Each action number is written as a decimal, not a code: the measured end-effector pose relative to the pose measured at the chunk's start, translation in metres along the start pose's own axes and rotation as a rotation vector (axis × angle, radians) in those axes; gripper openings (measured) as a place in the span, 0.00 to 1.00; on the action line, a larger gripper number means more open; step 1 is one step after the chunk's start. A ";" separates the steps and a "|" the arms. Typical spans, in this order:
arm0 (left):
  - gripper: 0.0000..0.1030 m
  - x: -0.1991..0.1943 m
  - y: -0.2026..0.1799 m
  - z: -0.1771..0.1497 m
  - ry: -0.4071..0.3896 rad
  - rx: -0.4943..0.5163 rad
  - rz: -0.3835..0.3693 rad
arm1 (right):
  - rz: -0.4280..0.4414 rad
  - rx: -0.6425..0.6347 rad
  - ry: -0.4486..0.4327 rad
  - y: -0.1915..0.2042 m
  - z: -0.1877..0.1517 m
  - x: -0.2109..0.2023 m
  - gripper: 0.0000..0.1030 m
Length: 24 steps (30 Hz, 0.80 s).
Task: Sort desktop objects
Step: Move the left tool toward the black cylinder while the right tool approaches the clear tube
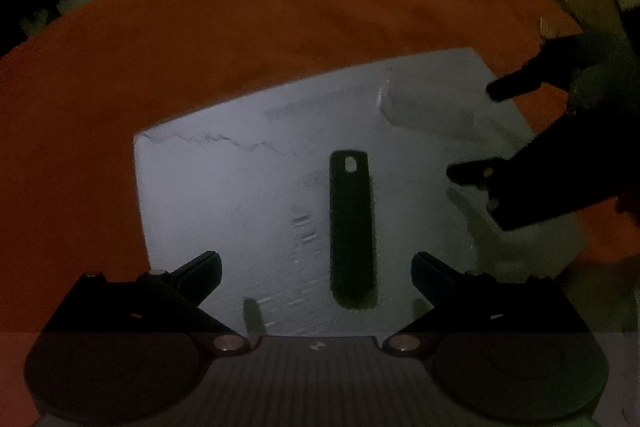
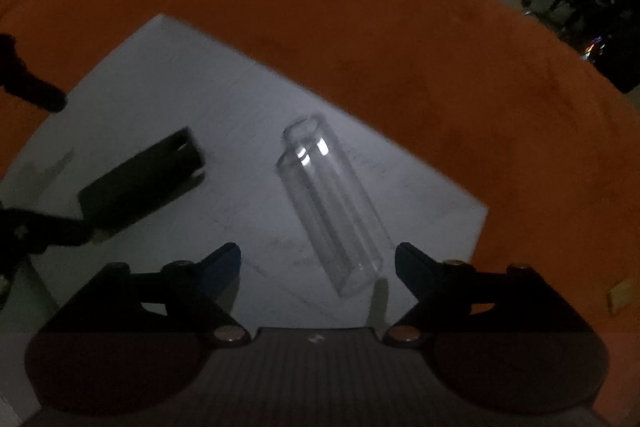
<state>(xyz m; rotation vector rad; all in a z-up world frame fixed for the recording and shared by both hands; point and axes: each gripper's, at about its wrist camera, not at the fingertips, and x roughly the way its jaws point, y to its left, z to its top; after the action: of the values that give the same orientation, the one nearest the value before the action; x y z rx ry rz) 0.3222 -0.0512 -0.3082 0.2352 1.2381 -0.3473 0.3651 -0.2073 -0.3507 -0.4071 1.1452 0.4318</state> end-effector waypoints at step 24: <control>1.00 0.013 0.005 0.010 0.047 -0.117 -0.043 | -0.005 0.140 -0.112 -0.023 -0.009 -0.057 0.99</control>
<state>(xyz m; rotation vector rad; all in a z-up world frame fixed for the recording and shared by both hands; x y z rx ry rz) 0.3359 -0.0520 -0.3173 0.1169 1.3067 -0.3066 0.3507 -0.2382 -0.2985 -0.2610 1.0576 0.3631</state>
